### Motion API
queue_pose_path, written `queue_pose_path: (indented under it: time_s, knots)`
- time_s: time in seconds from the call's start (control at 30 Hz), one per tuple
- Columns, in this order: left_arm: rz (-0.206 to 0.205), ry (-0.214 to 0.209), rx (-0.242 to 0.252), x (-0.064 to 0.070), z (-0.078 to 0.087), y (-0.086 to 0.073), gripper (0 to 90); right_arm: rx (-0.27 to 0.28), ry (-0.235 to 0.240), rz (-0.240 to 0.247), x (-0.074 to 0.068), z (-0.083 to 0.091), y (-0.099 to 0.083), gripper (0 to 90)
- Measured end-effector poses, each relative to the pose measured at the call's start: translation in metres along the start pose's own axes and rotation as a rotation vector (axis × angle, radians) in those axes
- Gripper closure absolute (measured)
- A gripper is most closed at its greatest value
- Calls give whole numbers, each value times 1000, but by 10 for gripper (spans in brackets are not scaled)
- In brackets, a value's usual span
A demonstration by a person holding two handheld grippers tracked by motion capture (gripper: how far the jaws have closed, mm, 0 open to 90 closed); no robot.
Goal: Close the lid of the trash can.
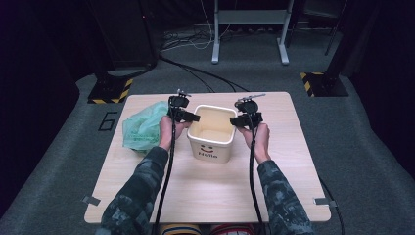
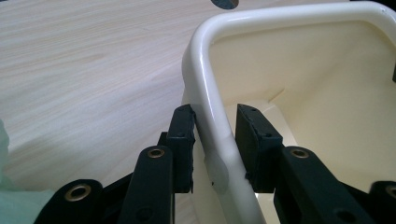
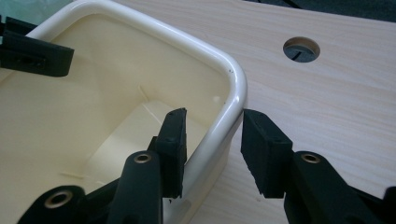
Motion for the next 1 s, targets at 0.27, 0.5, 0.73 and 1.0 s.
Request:
queue_pose_path:
  time_s: [0.27,0.5,0.73,1.0]
  knots:
    - [-11,33,15,1,9,-9,666,-8,-22,83,-2,-12,10,634]
    - [-11,41,18,1,13,-14,667,1,-27,132,-3,-17,17,644]
    - [15,48,37,-4,17,-20,504,0,-37,152,-2,-19,20,599]
    - [-10,56,96,-3,38,-17,242,6,8,107,1,-12,18,249]
Point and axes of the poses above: each handheld gripper's, and its own axes: z roughly backward along the jaws, y roughly out of its top, x roughly to its right, the point moved 5 cm from there along -z, roughly forward along the jaws, and after that the axes turned 8 degrees about x, right-handed, at the moved point
